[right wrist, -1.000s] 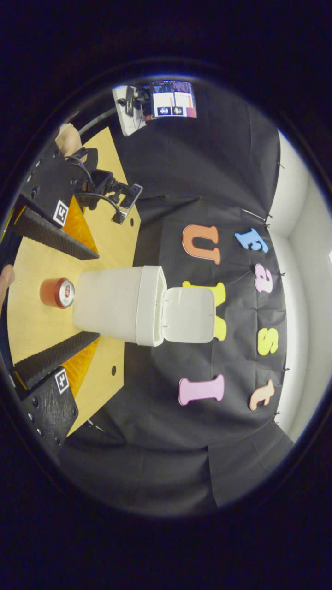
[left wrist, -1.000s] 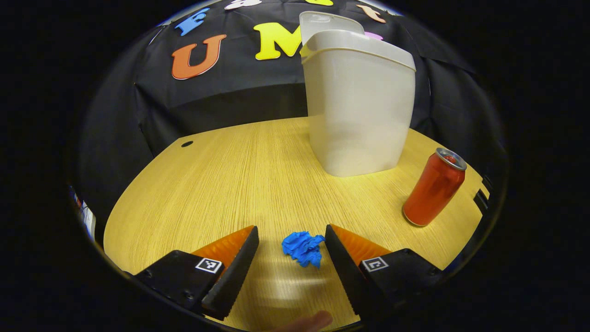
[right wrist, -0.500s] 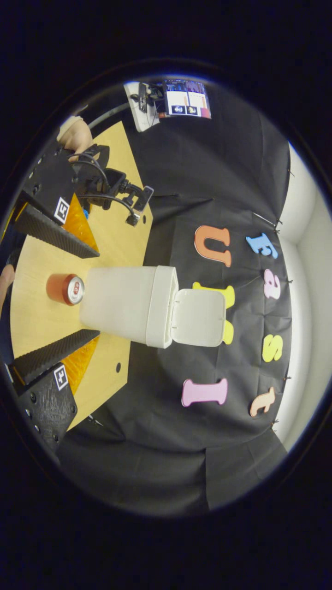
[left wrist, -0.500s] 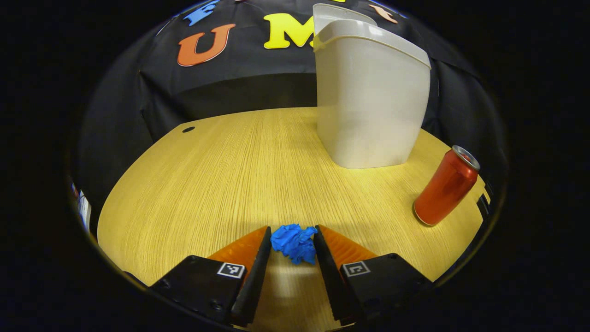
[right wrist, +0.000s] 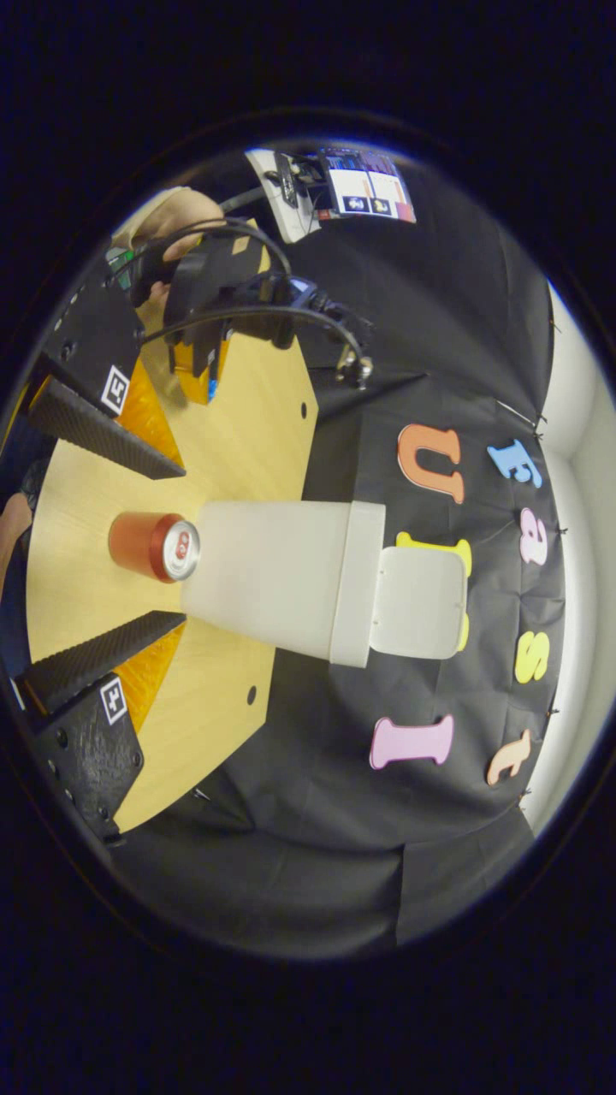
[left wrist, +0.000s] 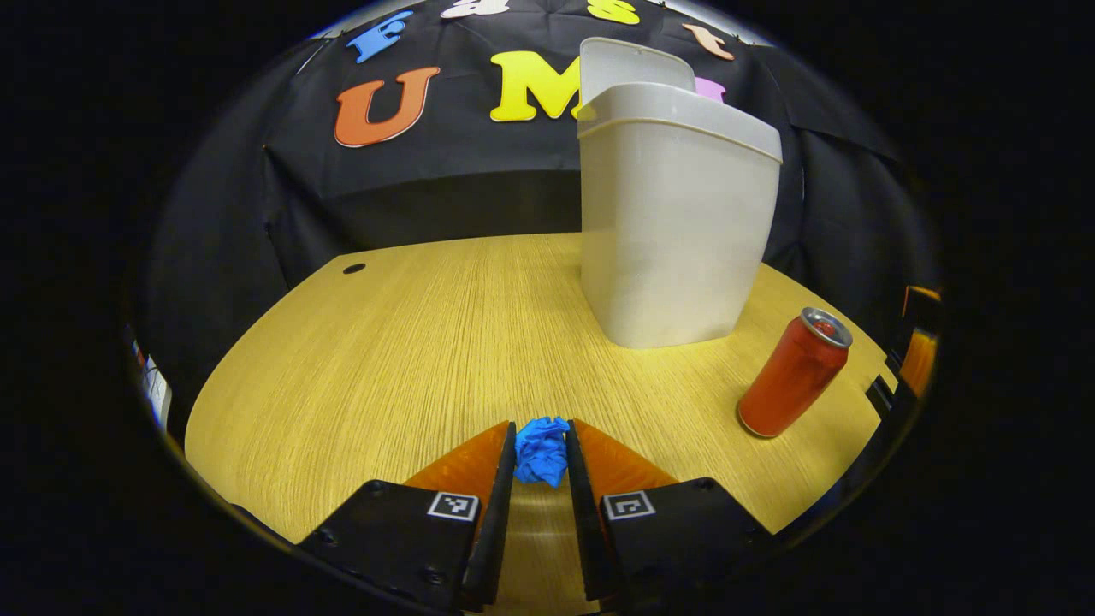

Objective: Press the lid of the desktop garbage bin to open it, pick up the crumpled paper on the desktop and throw it into the bin, then pick up the pop can on the desktop and drop it into the bin, and finally close the garbage bin lid.

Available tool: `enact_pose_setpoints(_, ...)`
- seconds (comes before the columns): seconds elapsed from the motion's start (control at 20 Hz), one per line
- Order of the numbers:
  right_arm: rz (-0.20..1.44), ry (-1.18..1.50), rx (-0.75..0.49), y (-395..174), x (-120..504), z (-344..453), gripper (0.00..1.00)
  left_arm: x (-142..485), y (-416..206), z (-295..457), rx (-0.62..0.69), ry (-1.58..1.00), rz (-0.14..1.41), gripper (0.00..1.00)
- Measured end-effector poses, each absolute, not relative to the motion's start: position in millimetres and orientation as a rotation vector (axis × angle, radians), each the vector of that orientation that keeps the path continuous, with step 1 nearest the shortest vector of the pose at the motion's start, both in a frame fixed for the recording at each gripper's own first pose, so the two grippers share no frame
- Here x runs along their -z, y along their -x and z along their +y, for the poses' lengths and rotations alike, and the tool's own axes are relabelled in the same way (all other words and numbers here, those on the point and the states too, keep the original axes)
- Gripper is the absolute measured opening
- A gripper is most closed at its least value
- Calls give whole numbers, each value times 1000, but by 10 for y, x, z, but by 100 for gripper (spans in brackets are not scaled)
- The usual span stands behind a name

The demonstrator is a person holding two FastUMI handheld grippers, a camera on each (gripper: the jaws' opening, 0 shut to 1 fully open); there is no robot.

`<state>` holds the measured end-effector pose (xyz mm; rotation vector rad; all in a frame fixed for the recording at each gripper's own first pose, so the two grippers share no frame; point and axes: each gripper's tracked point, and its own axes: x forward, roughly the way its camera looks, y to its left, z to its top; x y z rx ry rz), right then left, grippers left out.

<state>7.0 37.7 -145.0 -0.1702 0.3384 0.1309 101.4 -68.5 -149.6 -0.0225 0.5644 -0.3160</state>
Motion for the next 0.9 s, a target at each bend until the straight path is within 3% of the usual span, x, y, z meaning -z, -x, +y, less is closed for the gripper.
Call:
enact_pose_setpoints(0.05,354,164,-138,-82,1563,373,97,1340,-1045,-696,311,23,544,39)
enact_pose_setpoints(0.1,371,158,-135,-104,1657,366,97,1607,-854,-523,304,27,525,39)
enact_pose_setpoints(0.2,392,141,-107,-163,1810,298,95,1132,-939,-661,292,22,488,39)
enact_pose_setpoints(0.35,365,94,-58,-308,1916,234,95,915,-950,-647,281,10,434,39)
enact_pose_setpoints(0.9,393,105,-28,-709,2233,310,98,814,-935,-617,239,-1,401,39)
